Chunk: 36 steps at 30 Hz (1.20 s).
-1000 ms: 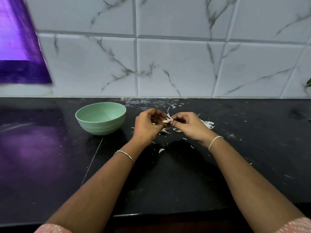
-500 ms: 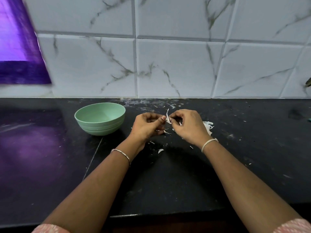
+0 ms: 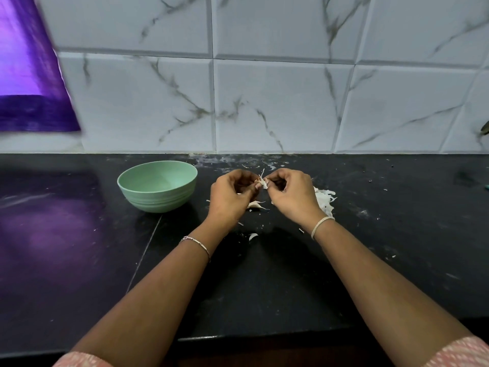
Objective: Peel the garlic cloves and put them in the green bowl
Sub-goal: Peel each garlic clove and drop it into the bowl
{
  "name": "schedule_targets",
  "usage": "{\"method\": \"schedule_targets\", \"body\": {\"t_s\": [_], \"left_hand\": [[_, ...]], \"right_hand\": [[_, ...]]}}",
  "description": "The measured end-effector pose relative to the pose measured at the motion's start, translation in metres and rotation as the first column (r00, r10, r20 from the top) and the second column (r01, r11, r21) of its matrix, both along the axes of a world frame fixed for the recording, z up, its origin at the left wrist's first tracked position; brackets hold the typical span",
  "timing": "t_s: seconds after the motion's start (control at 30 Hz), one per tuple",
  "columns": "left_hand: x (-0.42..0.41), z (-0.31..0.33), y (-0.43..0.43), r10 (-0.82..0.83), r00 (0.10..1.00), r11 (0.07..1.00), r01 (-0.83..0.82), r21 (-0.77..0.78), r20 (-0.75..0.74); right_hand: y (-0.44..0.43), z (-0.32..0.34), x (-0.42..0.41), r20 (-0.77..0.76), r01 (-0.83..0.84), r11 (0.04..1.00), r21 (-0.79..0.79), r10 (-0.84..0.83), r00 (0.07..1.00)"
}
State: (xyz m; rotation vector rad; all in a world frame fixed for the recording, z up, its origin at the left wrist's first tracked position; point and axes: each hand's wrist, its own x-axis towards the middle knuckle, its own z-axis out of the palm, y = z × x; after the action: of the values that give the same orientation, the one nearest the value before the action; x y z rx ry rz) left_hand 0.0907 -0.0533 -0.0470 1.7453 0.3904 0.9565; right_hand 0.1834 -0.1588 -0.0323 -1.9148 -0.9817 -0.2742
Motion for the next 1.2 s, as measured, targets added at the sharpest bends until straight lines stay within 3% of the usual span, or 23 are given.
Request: {"method": "schedule_targets", "body": {"t_s": [0.23, 0.5, 0.9, 1.2], "left_hand": [[-0.004, 0.003, -0.004, 0.088, 0.995, 0.935, -0.095, 0.341, 0.035], [-0.004, 0.002, -0.002, 0.104, 0.989, 0.846, -0.142, 0.515, 0.102], [-0.005, 0.001, -0.001, 0.12, 0.976, 0.681, -0.213, 0.7, 0.181], [-0.005, 0.002, -0.001, 0.111, 0.966, 0.62, -0.251, 0.743, 0.234]], "right_hand": [[0.003, -0.001, -0.002, -0.375, -0.077, 0.979, 0.188, 0.144, 0.916], [0.001, 0.002, -0.007, -0.642, -0.094, 0.938, 0.334, 0.3, 0.706], [-0.005, 0.009, -0.009, -0.741, -0.125, 0.867, 0.483, 0.48, 0.47], [-0.009, 0.012, -0.012, -0.749, -0.116, 0.831, 0.544, 0.543, 0.38]]}}
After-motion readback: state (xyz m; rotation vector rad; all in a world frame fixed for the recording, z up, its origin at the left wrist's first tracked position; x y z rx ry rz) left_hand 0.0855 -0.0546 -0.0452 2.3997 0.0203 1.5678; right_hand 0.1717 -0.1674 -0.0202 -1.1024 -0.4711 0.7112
